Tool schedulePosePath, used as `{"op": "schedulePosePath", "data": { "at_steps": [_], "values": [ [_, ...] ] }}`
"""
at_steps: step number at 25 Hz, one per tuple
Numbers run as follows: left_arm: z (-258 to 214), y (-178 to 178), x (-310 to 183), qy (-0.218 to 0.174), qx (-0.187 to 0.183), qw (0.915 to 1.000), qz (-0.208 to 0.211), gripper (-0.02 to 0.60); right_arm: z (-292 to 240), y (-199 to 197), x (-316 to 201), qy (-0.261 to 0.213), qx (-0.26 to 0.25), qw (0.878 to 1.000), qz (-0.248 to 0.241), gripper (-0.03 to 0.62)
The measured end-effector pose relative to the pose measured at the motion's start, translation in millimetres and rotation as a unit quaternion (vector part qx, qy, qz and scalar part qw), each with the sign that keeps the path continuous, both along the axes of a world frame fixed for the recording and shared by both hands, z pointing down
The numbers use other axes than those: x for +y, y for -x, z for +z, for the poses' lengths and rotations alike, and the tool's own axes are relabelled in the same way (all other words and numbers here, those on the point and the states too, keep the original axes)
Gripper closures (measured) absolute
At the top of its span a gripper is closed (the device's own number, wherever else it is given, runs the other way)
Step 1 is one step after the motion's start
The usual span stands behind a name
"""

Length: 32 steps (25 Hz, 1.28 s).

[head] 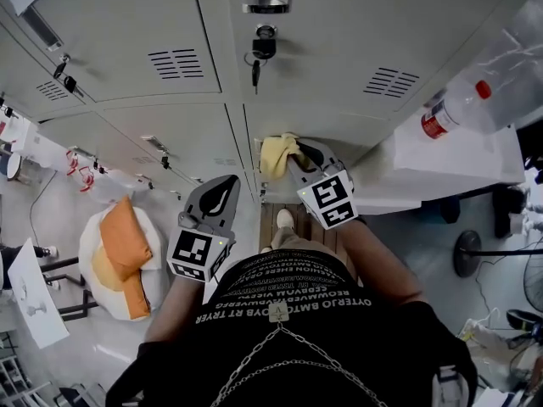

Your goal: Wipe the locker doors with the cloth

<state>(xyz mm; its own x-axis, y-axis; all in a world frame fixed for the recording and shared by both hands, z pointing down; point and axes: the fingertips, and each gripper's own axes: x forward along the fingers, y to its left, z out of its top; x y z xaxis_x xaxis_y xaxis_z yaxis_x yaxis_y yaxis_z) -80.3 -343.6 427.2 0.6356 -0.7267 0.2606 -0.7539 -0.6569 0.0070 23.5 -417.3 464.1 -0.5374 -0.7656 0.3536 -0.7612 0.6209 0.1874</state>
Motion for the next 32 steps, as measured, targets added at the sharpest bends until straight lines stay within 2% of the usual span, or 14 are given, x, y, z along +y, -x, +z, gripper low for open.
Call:
{"op": "schedulePosePath", "data": {
  "at_steps": [11,16,20,27,32],
  "values": [
    [-13.4,-25.3,-7.3,-0.021,0.009,0.9995,0.021,0.577,21.5,-95.7,12.9,0.004,0.024,0.996,0.086,0.52],
    [-17.0,-32.4,-6.3,-0.026,0.008,0.9993,0.027,0.577,30.3,-125.0,17.2,0.004,0.037,0.992,0.12,0.52],
    [-13.7,-38.7,-1.6,-0.016,0.001,0.9992,0.037,0.577,29.1,-141.1,21.6,0.007,0.036,0.989,0.142,0.52],
    [-14.7,-58.8,-2.7,-0.02,0.0,0.9981,0.058,0.577,25.1,-156.9,30.1,0.007,0.023,0.986,0.165,0.523],
    [-22.4,-70.1,-4.6,-0.024,0.018,0.9974,0.066,0.577,11.4,-145.1,42.2,-0.002,0.009,0.99,0.144,0.523]
  ]
}}
